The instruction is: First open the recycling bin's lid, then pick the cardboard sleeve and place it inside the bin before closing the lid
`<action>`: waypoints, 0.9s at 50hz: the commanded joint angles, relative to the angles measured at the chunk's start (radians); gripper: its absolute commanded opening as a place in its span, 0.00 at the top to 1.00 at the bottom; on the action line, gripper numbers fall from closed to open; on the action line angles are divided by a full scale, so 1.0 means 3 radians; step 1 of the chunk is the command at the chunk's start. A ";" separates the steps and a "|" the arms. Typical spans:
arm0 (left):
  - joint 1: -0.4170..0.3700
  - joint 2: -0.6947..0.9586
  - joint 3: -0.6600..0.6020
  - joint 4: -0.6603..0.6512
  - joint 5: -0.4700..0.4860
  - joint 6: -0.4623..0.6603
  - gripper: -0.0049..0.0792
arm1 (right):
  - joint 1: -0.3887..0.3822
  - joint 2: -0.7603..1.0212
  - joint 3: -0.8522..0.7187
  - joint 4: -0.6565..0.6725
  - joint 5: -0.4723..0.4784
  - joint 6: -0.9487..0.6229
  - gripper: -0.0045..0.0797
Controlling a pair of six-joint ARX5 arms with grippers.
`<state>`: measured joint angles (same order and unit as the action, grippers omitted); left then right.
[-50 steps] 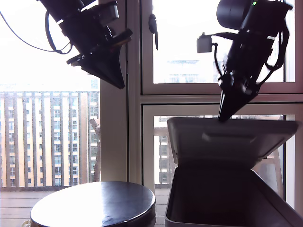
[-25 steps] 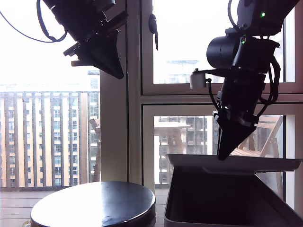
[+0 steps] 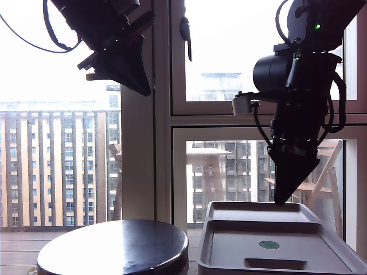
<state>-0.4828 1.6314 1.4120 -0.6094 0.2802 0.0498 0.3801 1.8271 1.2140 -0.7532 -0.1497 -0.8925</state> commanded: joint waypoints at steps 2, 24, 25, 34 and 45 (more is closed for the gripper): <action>-0.0005 -0.0114 -0.0051 -0.0014 0.0020 0.0013 0.97 | -0.0003 -0.0042 0.0038 0.0011 -0.0037 0.0451 0.96; 0.0020 -0.0276 -0.0603 0.0398 0.0086 -0.0023 0.97 | -0.0449 -0.0146 0.0037 0.0278 -0.0977 0.1902 0.96; 0.0027 -0.0299 -0.0669 0.0458 0.0089 -0.0034 0.97 | -0.0465 -0.0168 0.0037 0.0314 -0.0975 0.1930 0.96; 0.0092 -0.0542 -0.1246 0.0950 0.0086 -0.0145 0.97 | -0.0520 -0.0473 0.0036 0.0614 -0.0797 0.2146 0.96; 0.0198 -0.0877 -0.1803 0.1513 0.0018 -0.0345 0.97 | -0.0473 -0.0907 0.0034 0.0830 -0.0308 0.2332 0.96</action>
<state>-0.4301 1.4006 0.9035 -0.1951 0.2939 -0.0494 0.2298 1.5703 1.2175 -0.5163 -0.2691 -0.2070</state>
